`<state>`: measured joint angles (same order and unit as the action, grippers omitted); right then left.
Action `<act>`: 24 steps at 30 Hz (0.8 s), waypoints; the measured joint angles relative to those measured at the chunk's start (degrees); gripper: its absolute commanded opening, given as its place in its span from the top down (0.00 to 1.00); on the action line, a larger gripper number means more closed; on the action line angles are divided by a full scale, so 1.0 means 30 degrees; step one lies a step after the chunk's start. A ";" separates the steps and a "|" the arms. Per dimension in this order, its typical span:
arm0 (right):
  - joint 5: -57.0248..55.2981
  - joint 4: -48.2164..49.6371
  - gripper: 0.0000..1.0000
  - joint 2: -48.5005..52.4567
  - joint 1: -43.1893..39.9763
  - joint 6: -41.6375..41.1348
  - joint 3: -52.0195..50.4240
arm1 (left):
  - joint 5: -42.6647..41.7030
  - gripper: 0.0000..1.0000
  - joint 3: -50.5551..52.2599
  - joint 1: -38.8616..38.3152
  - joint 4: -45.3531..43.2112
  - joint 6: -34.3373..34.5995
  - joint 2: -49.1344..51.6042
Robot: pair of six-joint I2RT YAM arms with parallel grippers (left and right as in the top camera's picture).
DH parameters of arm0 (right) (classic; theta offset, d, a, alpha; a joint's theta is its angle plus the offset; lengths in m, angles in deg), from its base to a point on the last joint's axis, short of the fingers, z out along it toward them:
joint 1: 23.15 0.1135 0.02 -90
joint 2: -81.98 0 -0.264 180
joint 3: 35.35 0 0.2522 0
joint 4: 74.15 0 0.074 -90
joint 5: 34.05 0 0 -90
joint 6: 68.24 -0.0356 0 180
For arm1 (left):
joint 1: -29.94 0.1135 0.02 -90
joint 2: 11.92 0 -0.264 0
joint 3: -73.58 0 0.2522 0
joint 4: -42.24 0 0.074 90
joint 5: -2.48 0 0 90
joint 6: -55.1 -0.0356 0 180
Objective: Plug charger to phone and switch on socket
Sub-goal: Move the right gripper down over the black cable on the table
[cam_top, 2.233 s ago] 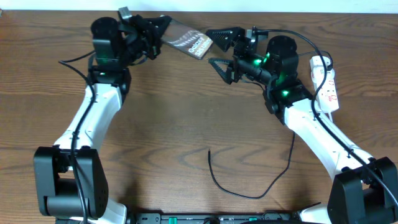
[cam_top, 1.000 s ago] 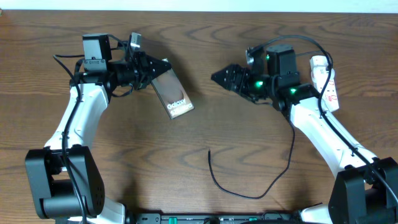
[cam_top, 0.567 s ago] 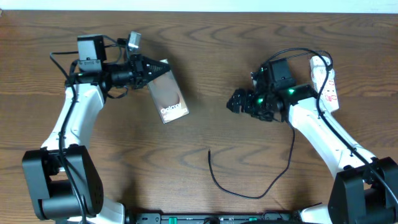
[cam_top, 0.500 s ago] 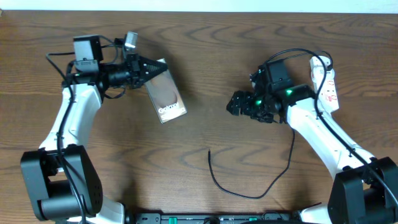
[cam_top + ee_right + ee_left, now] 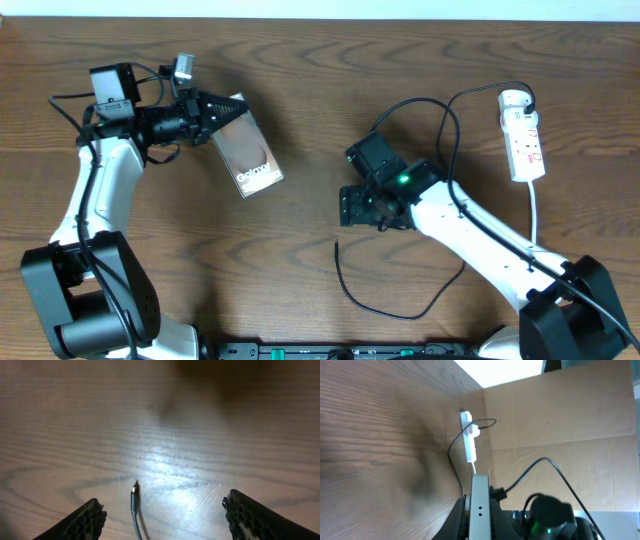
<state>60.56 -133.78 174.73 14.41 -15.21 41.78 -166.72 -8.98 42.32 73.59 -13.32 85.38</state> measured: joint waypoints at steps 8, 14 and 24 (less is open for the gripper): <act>-0.0335 0.0794 0.26 0.0000 0.1435 -0.1574 -0.2149 | 0.0000 0.93 0.0000 0.1756 0.0029 -0.0160 0.0000; -0.0262 0.1938 0.25 0.0000 0.2973 -0.2113 -0.2747 | 0.0000 0.93 0.0000 0.2601 0.0073 -0.0168 0.0000; -0.0073 0.2433 0.31 0.2127 0.4044 -0.2557 -0.2747 | 0.0000 0.93 0.0000 0.2594 0.0073 -0.0160 0.0000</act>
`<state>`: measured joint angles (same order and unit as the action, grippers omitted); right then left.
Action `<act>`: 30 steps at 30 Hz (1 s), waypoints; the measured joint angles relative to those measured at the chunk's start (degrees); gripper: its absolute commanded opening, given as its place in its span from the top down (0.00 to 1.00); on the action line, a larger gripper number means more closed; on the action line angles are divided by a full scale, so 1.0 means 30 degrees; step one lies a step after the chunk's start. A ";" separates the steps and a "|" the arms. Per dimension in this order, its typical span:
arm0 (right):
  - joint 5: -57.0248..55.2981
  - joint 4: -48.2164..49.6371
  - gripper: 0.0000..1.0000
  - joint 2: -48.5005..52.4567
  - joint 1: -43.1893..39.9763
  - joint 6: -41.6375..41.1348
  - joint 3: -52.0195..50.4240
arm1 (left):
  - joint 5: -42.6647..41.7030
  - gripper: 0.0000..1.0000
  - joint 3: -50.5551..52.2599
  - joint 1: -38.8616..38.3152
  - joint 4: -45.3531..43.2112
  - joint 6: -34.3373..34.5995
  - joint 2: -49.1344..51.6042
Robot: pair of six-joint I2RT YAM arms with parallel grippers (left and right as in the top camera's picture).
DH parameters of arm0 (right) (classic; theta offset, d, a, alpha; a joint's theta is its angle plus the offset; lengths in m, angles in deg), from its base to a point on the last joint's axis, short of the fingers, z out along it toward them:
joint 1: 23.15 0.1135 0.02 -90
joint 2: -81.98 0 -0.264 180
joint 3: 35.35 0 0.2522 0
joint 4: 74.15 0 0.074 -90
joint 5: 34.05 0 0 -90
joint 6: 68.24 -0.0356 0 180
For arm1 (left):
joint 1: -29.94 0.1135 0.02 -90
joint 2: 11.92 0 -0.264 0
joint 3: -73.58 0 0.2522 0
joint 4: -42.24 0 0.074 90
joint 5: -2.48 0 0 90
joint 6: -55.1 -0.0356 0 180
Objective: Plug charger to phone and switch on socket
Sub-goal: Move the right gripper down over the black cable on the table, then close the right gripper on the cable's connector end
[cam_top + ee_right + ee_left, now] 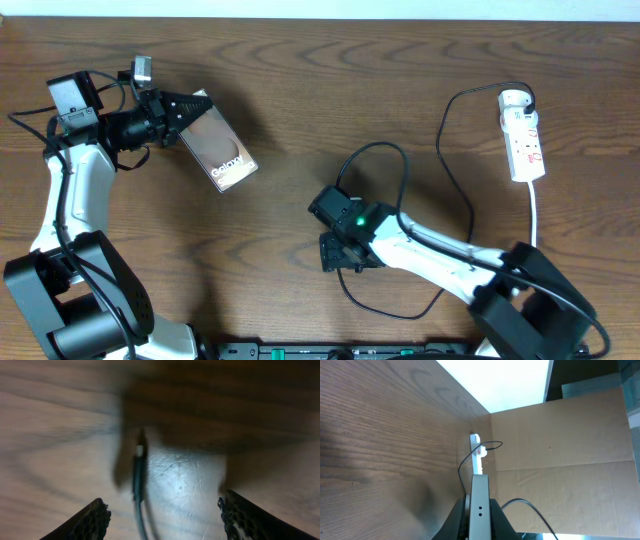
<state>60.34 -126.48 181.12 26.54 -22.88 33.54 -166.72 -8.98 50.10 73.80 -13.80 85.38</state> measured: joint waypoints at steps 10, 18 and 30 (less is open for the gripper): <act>0.0109 0.0000 0.60 0.0277 0.0015 -0.0007 0.0087 | 0.0095 0.93 0.0000 0.0000 0.0007 -0.0007 0.0000; 0.0095 -0.0036 0.72 0.0277 0.0015 -0.0051 0.0087 | 0.0160 0.93 0.0000 0.0000 0.0007 -0.0007 0.0000; -0.0634 0.0182 0.73 0.0277 -0.0007 -0.0561 0.0087 | 0.0160 0.93 0.0000 0.0000 0.0007 -0.0007 0.0000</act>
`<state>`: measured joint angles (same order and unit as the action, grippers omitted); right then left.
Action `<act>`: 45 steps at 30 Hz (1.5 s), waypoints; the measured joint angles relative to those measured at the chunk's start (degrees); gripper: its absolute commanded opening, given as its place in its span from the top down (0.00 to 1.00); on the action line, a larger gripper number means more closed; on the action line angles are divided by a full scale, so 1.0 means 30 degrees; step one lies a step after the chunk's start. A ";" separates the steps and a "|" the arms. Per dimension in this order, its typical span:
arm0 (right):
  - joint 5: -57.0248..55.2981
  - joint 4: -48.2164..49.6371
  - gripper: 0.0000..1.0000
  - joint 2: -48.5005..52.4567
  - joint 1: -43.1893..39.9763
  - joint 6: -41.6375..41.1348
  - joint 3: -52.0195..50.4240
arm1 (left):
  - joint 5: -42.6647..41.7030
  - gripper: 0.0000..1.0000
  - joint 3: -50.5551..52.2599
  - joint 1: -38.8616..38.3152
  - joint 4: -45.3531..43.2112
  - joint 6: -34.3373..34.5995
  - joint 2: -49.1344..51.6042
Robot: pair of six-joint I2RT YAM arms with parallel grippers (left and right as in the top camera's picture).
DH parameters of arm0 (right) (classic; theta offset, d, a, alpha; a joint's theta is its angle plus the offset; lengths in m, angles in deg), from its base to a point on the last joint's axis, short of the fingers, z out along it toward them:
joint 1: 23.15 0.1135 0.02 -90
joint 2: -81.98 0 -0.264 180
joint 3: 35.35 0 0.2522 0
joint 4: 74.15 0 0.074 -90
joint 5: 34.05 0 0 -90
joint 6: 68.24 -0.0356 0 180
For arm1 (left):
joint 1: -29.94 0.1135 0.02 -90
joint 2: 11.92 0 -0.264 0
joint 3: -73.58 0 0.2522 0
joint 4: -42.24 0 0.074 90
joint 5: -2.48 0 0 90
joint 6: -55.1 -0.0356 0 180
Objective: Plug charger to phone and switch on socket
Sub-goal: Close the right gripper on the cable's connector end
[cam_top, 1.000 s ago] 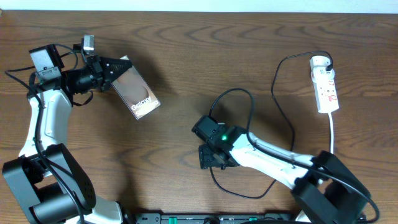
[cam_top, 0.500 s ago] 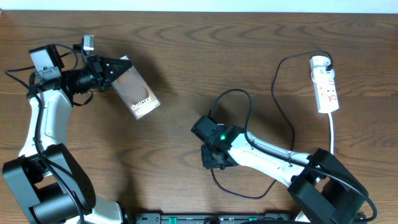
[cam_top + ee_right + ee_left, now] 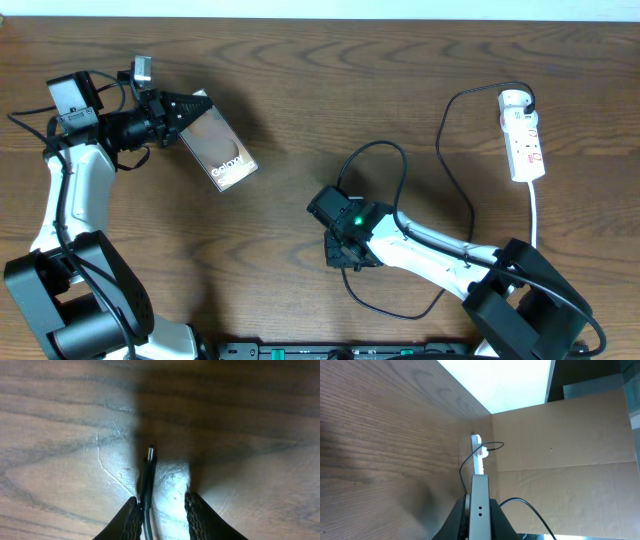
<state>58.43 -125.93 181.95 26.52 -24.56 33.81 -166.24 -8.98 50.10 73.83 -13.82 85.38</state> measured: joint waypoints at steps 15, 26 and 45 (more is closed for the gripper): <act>-0.0357 -0.0015 0.96 0.0000 0.0000 -0.0423 0.0000 | 0.0007 0.93 0.0000 0.0000 0.0000 -0.0051 0.0000; -0.0350 -0.0080 0.77 0.0000 -0.0197 -0.0474 0.0000 | 0.0007 0.93 0.0000 0.0000 0.0000 -0.0051 0.0000; -0.0831 0.0255 0.99 0.0007 -0.0233 -0.0525 0.0000 | 0.0007 0.93 0.0000 0.0000 0.0000 -0.0051 0.0000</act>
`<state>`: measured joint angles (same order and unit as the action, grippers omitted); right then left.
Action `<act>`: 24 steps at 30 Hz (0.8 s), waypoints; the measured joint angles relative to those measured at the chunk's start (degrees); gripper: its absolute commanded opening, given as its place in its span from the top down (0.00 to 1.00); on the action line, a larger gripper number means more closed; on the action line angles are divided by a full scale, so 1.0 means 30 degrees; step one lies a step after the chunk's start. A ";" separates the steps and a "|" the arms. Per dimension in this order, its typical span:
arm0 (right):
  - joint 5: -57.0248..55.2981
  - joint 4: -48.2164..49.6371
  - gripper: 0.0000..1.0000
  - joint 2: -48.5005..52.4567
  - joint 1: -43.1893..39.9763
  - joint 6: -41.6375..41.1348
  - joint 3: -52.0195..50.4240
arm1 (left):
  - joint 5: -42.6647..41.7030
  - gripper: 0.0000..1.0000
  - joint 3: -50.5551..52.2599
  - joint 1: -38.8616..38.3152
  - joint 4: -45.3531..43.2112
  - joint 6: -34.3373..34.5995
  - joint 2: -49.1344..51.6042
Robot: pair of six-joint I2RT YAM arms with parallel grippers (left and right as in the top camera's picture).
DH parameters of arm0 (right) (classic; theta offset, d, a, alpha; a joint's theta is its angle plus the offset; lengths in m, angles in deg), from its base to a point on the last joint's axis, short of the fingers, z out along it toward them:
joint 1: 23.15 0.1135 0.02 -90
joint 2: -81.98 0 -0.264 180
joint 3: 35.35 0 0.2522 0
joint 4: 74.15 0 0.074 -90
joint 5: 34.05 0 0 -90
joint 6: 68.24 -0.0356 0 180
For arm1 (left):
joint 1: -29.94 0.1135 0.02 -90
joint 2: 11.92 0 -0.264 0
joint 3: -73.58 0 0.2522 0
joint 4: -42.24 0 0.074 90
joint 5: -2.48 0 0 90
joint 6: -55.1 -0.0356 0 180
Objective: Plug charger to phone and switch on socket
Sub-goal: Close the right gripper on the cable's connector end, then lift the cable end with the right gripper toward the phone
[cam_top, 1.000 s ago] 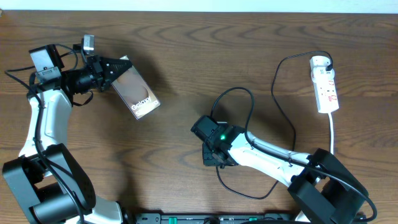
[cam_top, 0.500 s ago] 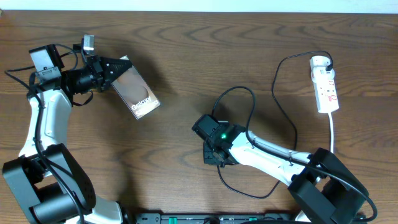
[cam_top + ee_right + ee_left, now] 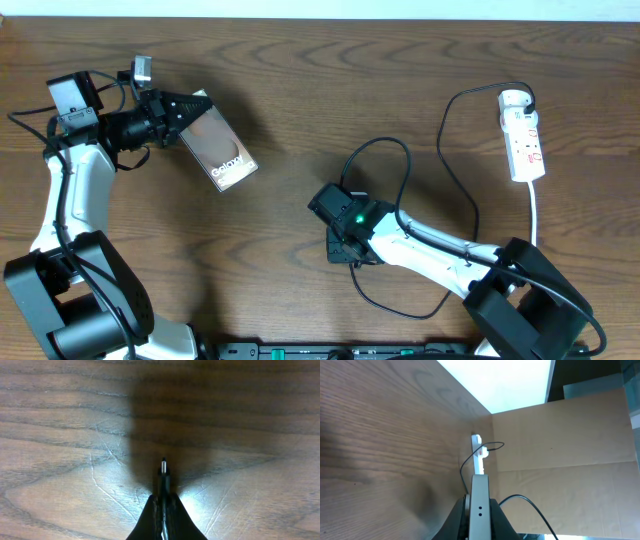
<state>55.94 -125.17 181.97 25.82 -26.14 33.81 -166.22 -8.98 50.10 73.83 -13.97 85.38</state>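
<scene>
My left gripper is shut on the phone, a dark slab with "Galaxy" on it, held off the table at the upper left. In the left wrist view the phone's grey edge stands between the jaws, two small holes facing the camera. My right gripper sits low at the table's centre, shut on the charger plug, whose metal tip pokes out past the fingertips. The black cable loops back to the white socket strip at the far right.
Wooden table all round. A cardboard wall stands beyond the table's far end in the left wrist view. Slack cable curls near the front edge beside my right arm.
My right gripper has shut on the charger plug; before, its fingers stood narrowly apart either side of it. The cable loop shifted slightly. The left gripper and phone have not moved.
At first my left gripper held the phone nearer the middle, and my right gripper stood wide open above the cable end. Then the phone was further left and the right gripper lower over the plug. The fingers then narrowed round the plug and now grip it.
</scene>
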 measured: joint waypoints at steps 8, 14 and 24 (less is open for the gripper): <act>0.3271 -0.0284 0.99 0.0131 -0.1129 0.2106 0.1377 | -0.0007 0.93 0.0000 0.0000 0.0007 0.0000 0.0000; 1.7136 0.3410 0.99 0.0226 -0.4022 0.8706 0.3752 | -0.0408 0.93 0.0000 0.0000 -0.0007 0.0000 0.0000; 2.6272 0.6936 0.99 0.0845 -0.5158 1.1147 0.3767 | -0.2397 0.93 0.0022 0.0000 -0.0532 0.0000 0.0000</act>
<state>134.76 -104.36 184.50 10.35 7.31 45.11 -173.41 -8.91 50.10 72.23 -13.97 85.38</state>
